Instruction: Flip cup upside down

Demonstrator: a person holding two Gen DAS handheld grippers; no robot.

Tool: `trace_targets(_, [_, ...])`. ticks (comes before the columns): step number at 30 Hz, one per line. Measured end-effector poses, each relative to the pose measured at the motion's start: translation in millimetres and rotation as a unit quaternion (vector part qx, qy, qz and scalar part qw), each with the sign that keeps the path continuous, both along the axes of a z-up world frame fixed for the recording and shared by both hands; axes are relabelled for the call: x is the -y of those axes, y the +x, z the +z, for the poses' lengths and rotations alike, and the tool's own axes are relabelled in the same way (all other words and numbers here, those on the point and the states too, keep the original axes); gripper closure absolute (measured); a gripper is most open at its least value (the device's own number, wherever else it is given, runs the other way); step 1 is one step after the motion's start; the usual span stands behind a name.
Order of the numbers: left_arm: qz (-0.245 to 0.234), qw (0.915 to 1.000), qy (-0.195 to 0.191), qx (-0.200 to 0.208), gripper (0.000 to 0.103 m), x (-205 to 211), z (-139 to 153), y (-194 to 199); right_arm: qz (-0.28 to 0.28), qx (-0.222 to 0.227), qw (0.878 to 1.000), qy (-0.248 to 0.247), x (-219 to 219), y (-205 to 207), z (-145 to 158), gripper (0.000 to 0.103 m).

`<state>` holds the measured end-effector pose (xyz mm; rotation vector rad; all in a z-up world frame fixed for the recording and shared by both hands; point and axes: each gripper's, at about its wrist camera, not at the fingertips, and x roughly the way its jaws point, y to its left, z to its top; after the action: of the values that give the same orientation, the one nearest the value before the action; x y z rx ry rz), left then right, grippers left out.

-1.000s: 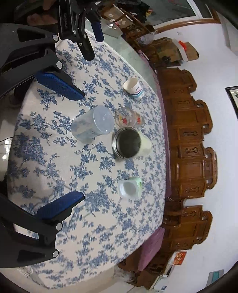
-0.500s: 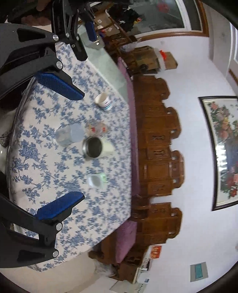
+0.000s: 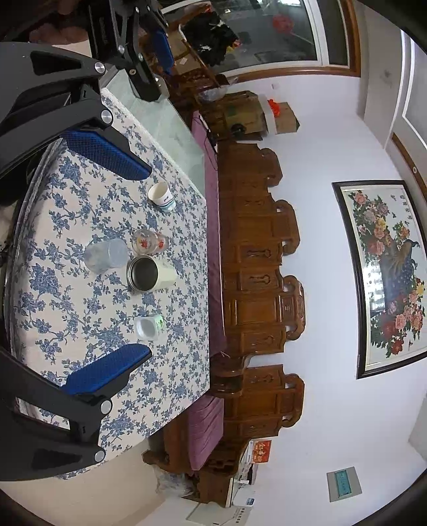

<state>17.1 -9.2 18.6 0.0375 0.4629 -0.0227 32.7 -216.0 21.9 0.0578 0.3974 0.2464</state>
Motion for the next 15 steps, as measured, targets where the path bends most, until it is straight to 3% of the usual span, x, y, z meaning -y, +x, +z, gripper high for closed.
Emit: trace_targets(15, [0.002,1.0,-0.002,0.001,0.008,-2.6,-2.0,-1.9,-0.001,-0.002,1.0,-0.002,-1.8,-1.2,-2.7,0.003])
